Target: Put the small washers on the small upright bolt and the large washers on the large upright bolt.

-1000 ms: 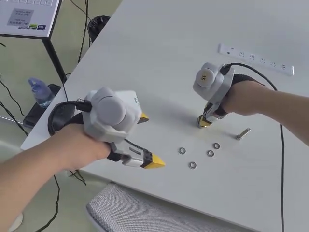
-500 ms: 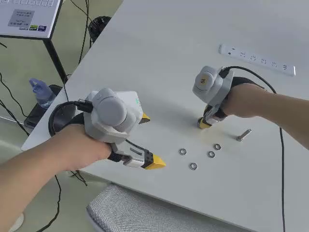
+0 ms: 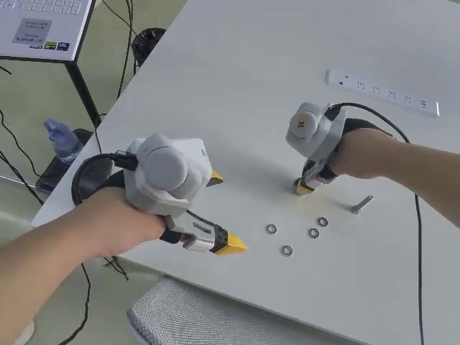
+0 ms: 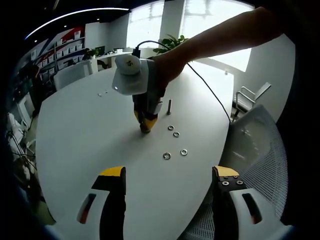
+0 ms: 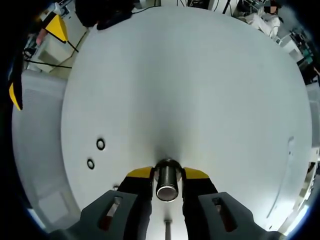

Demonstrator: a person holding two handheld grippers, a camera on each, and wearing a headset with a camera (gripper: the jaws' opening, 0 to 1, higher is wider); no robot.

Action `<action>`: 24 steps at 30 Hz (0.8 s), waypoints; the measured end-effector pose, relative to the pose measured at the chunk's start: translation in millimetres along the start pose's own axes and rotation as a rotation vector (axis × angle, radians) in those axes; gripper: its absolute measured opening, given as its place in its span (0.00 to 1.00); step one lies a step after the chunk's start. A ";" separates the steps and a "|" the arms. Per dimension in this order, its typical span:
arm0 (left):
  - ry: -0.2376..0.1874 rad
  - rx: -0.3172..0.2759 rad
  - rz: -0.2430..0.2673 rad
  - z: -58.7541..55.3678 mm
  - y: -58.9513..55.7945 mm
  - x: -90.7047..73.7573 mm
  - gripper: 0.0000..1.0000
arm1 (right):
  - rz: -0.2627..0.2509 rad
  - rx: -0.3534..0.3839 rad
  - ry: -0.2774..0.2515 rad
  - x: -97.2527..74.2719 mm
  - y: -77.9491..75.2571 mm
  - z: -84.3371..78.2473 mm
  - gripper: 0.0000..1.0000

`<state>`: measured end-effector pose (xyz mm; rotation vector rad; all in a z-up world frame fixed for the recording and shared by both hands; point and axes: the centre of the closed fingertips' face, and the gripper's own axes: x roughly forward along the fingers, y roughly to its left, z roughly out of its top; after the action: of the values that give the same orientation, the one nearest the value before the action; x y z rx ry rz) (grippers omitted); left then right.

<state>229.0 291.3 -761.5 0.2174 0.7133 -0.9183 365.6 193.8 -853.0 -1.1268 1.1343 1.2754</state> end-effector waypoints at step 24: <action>-0.003 0.002 -0.006 2.2 -4.0 3.9 0.69 | -0.004 -0.012 -0.053 2.4 -10.5 8.0 0.43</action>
<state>228.4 285.3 -761.9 0.2155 0.7102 -0.9253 376.0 202.1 -854.7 -1.0976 1.0863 1.3031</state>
